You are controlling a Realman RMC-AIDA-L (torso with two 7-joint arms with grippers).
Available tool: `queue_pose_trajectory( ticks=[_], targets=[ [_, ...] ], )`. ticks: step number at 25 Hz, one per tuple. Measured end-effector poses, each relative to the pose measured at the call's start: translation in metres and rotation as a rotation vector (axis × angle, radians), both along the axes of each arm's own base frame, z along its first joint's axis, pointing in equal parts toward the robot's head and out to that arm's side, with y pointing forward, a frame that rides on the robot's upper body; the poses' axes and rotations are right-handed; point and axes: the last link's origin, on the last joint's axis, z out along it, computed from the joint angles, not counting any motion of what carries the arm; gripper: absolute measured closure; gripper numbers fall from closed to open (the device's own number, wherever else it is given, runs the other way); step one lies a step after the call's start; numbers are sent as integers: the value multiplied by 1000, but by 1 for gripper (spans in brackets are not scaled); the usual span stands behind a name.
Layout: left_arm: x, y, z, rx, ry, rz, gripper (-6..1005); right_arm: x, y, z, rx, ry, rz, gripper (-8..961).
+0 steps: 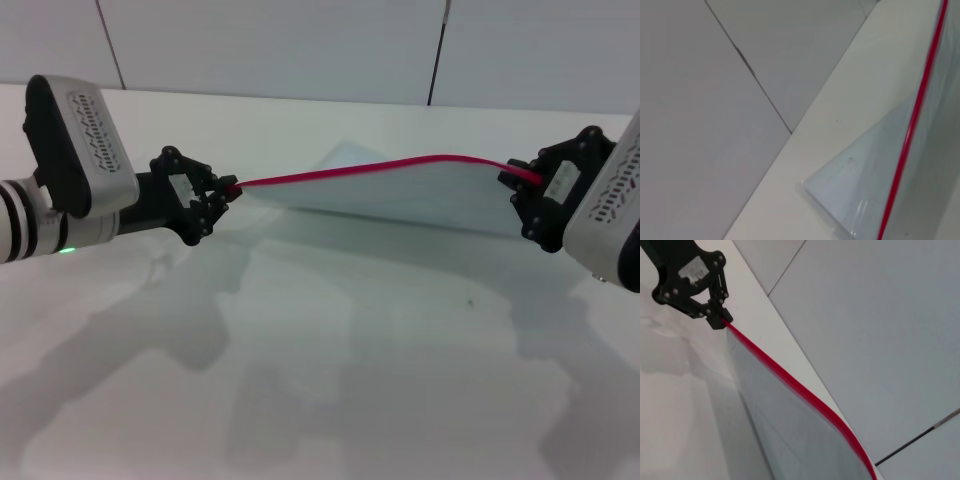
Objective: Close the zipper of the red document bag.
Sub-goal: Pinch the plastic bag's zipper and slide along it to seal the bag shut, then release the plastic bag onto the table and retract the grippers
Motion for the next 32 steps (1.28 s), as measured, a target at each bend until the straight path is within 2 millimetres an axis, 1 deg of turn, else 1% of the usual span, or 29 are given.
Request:
queue_pose_trajectory(
  ticks=[7, 12, 15, 20, 22, 25, 28, 30, 32],
  targets=[
    [-2, -1, 1, 2, -5, 6, 823, 4, 1, 2, 5, -10, -4, 797],
    [2, 2, 1, 11, -13, 1, 813, 10, 5, -1, -17, -33, -32, 794],
    [2, 4, 3, 29, -25, 11, 806, 13, 7, 1, -6, -23, -60, 792],
    [9, 8, 8, 64, -94, 26, 796, 29, 15, 11, 65, -28, -137, 789],
    [11, 9, 10, 73, -118, 29, 792, 37, 19, 11, 83, -27, -173, 730],
    [15, 10, 9, 74, -149, 26, 742, 46, 23, 8, 101, -6, -202, 640],
    [17, 8, 10, 77, -187, 31, 692, 44, 25, 4, 122, 54, -197, 551],
    [18, 6, 12, 87, -238, 43, 659, 38, 25, 0, 126, 112, -181, 454],
    [19, 2, 17, 100, -327, 66, 626, 34, 26, -5, 132, 172, -166, 357]
  ],
)
